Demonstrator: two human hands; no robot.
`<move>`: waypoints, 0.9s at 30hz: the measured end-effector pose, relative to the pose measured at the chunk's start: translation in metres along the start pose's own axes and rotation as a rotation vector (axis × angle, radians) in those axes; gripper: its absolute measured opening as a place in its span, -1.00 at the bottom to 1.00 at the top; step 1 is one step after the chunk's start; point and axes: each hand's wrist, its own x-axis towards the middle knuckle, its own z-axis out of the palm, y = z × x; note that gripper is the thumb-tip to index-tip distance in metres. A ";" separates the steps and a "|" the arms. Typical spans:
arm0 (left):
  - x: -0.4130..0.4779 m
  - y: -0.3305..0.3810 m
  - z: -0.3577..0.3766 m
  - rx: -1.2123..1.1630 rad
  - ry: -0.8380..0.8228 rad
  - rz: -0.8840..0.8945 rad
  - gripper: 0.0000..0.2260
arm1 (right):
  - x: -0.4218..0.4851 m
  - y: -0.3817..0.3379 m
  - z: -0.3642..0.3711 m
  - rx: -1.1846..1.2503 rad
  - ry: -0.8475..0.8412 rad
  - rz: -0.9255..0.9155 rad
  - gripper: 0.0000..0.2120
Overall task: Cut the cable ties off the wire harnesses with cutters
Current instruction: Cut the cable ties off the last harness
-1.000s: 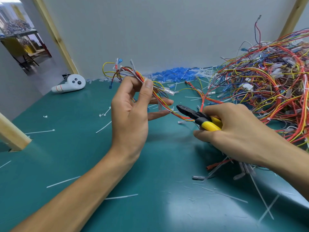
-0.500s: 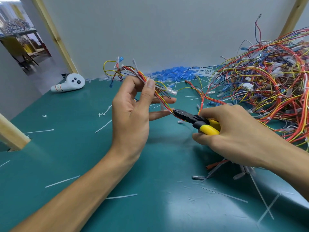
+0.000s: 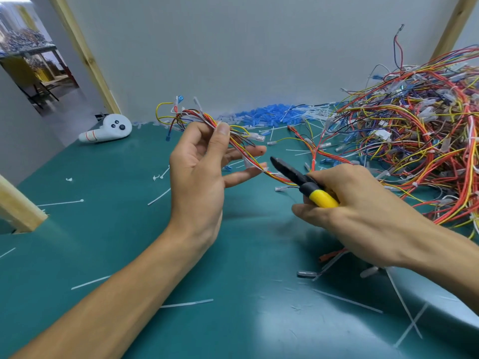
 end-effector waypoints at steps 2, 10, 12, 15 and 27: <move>0.002 0.001 -0.001 -0.021 0.031 -0.033 -0.86 | 0.001 -0.001 0.000 0.100 0.040 0.006 -0.65; 0.009 0.001 -0.010 -0.045 0.135 -0.096 -0.87 | 0.011 0.012 -0.008 -0.033 0.293 0.039 -0.74; 0.015 0.002 -0.018 0.009 0.188 -0.109 -0.87 | 0.013 0.017 -0.007 0.098 0.310 0.078 -0.73; 0.029 -0.002 -0.034 0.150 0.355 -0.188 -0.91 | 0.016 0.021 -0.011 0.214 0.369 0.123 -0.67; 0.029 -0.016 -0.040 1.364 0.394 0.300 -0.06 | 0.017 0.018 -0.015 0.148 0.430 0.170 -0.69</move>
